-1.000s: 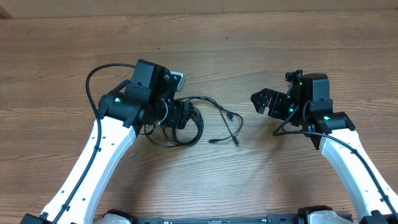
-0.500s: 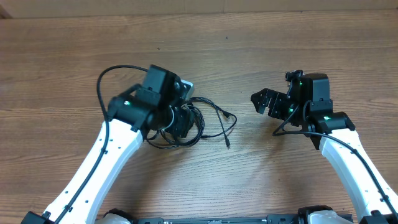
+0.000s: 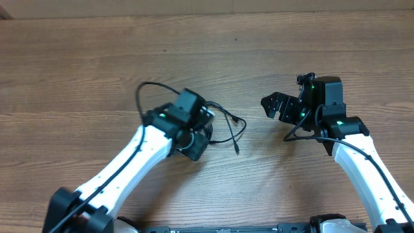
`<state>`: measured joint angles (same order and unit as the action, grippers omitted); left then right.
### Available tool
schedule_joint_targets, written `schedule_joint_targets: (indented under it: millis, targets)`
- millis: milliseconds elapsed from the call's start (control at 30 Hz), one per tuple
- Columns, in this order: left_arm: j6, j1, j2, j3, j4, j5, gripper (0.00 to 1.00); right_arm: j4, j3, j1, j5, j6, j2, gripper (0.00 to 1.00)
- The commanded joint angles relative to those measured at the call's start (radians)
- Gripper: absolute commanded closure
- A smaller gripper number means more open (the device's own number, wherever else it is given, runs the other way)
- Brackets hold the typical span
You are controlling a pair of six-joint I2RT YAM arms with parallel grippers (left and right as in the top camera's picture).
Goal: Untangle cables
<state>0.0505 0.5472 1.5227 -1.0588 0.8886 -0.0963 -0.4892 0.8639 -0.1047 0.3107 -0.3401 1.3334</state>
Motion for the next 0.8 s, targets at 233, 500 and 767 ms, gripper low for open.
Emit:
schedule_joint_targets:
  millis: [233, 500, 767]
  targets:
    - [0.092, 0.113, 0.217, 0.01, -0.097, 0.159, 0.36, 0.002, 0.013, 0.003, 0.006, 0.0, 0.003, 0.0]
    - [0.091, 0.115, 0.312, 0.01, -0.123, 0.16, 0.42, 0.001, 0.013, 0.003, 0.006, 0.0, 0.003, 0.0]
    - [0.091, 0.115, 0.312, 0.01, -0.172, 0.146, 0.62, -0.003, 0.013, 0.003, 0.006, 0.0, 0.003, 0.0]
